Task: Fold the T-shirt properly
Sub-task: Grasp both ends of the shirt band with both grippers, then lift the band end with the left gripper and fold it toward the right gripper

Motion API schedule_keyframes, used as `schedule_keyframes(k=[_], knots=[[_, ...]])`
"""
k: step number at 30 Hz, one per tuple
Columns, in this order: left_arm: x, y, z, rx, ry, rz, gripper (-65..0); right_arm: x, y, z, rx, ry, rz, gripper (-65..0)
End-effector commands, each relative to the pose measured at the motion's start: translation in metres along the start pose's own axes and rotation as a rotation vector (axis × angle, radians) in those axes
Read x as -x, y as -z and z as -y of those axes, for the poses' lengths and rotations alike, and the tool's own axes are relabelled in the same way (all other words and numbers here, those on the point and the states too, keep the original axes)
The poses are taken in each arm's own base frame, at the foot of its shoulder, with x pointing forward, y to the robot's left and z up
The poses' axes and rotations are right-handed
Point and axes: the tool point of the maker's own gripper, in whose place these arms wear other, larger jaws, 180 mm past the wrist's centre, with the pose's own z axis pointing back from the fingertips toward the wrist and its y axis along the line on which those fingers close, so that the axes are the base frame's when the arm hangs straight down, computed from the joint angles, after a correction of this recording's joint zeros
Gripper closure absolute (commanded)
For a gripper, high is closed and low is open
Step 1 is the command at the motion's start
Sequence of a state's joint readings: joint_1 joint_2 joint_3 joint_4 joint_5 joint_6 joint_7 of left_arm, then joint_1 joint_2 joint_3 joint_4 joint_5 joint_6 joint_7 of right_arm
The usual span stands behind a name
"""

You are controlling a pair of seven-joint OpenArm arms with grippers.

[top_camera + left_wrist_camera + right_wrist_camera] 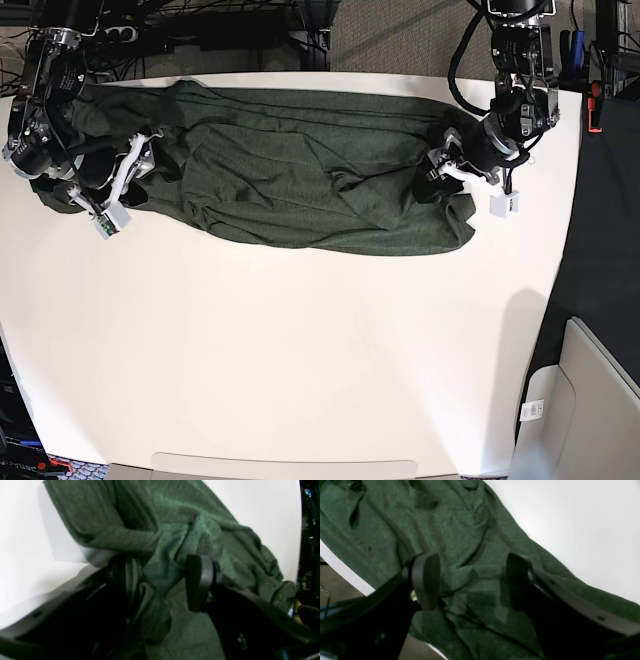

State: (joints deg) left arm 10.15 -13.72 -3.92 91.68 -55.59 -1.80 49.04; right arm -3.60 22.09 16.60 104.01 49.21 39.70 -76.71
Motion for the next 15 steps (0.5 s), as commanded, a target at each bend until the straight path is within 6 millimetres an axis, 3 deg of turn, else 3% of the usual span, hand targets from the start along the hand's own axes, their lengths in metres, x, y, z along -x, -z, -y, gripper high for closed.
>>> schedule_keyframes(k=[1,4,9,11,15], knots=[[0.003,0.001,-0.007,-0.032,-0.004,-0.024,-34.4,-0.014,-0.011,0.003,0.009,-0.036,0.044,-41.6],[-0.002,0.005,-0.007,-0.032,-0.009,-0.019,-32.1,-0.006,-0.02,0.014,0.045,-0.021,0.033,-41.5],[-0.006,0.01,-0.011,-0.04,-0.018,-0.022,-18.7,0.004,-0.04,0.034,0.114,-0.02,0.007,-39.8],[-0.009,0.011,-0.011,-0.038,-0.016,-0.018,-12.3,0.008,-0.048,0.038,0.135,-0.028,-0.004,-32.9],[-0.011,0.009,-0.013,-0.043,-0.02,-0.012,-0.7,0.022,-0.056,0.044,0.16,-0.016,-0.039,-9.4]])
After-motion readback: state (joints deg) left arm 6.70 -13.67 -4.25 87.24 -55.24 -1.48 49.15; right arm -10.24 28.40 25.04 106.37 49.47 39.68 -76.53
